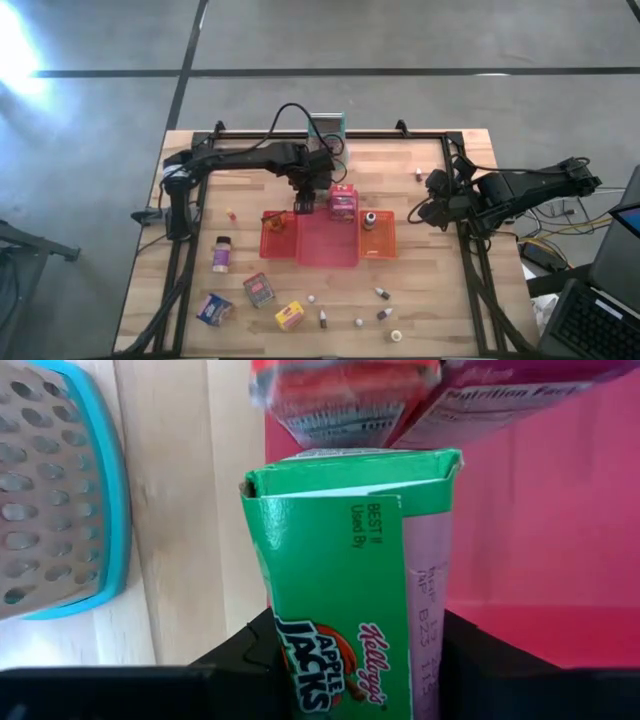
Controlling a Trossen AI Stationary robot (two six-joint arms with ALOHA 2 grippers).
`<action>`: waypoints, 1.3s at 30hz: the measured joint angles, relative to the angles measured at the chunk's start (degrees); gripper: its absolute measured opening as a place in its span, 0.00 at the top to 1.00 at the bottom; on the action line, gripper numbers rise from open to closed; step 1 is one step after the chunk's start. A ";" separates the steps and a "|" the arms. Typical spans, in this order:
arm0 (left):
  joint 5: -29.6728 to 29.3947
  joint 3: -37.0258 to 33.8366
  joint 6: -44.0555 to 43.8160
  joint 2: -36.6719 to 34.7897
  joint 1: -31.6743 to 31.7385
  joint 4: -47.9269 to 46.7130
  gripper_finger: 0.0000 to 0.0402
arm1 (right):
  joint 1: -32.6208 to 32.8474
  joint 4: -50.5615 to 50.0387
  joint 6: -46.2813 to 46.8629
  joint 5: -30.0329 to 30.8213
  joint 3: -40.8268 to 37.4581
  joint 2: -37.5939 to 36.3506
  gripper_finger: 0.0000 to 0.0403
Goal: Pick & Place Kitchen Items
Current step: Put the green cereal box into the pink bin
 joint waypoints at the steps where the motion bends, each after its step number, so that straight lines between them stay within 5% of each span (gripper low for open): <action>1: 0.00 -0.48 0.00 0.00 0.00 0.44 0.63 | 0.00 0.00 0.00 -0.01 0.00 0.00 0.98; 21: -0.07 -2.14 0.90 -0.04 -0.15 4.22 0.63 | 0.00 0.00 0.00 0.00 0.00 0.00 0.98; 31: -1.00 -1.67 0.07 -0.04 -0.26 3.31 0.49 | 0.00 0.00 0.00 0.01 0.00 0.00 0.98; 39: -1.12 2.10 0.97 -0.52 -0.26 0.87 0.48 | 0.00 0.00 0.00 0.00 0.00 0.00 0.98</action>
